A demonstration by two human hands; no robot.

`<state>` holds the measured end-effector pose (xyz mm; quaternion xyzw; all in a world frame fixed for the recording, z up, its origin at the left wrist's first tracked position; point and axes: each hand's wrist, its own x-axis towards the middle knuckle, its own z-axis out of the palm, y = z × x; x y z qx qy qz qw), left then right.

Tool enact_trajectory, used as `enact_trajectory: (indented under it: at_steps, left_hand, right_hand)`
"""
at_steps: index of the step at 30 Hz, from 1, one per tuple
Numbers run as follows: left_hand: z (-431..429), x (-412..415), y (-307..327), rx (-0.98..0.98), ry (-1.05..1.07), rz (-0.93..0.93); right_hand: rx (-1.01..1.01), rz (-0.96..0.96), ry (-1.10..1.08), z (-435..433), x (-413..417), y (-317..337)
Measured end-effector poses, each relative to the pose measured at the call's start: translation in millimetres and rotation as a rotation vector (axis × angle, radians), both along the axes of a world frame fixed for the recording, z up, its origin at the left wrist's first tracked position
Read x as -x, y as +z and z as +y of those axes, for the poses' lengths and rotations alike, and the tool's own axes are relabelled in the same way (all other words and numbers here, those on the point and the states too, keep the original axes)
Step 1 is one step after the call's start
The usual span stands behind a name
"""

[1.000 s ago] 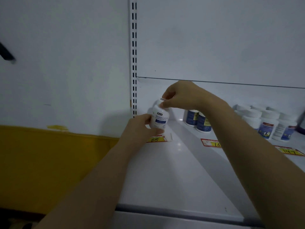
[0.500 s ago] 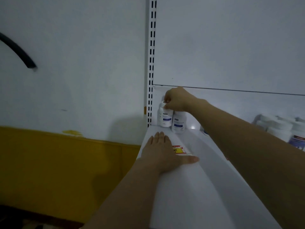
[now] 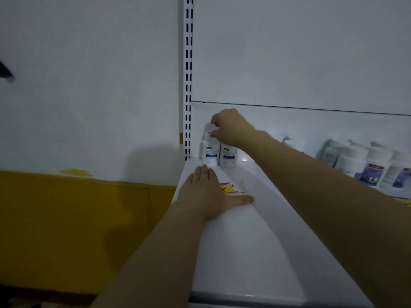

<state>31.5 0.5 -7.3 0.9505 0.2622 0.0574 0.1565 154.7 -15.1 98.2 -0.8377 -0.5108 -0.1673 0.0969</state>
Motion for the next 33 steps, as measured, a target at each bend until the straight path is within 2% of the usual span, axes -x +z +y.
enact_trajectory:
  at_steps: [2,8,14,20,22,26,30,33]
  left_hand:
    - [-0.7,0.6,2.2,-0.032,-0.008,-0.022]
    - [-19.5,-1.7,23.6,-0.29,-0.043,-0.043]
    - [-69.4,-16.7,49.3,-0.131,-0.127,0.059]
    - [-125.8,-65.0,31.9,-0.098,-0.105,-0.042]
    - [-133.7,-74.6,21.5,-0.081,-0.057,-0.037]
    - [-136.0,-80.2,9.1,-0.114,-0.003,0.1]
    - [-135.4,-81.9,7.0,-0.115,0.012,0.11]
    - [-135.1,-81.7,7.3,-0.082,0.019,0.108]
  right_hand:
    - [-0.036,-0.01,0.002,-21.2,-2.2,9.6]
    - [-0.031,0.007,-0.106,-124.1,-29.0,38.6]
    - [0.056,0.097,-0.168,-189.3,-65.2,27.3]
    - [0.045,0.199,-0.075,-182.6,-85.1,-7.3]
    - [-0.01,0.24,-0.067,-175.8,-87.2,-19.7]
    - [-0.22,0.378,-0.047,-167.4,-88.6,-43.6]
    - [-0.383,0.416,-0.018,-171.9,-86.2,-53.7]
    - [-0.431,0.502,0.013,-182.0,-83.9,-45.3]
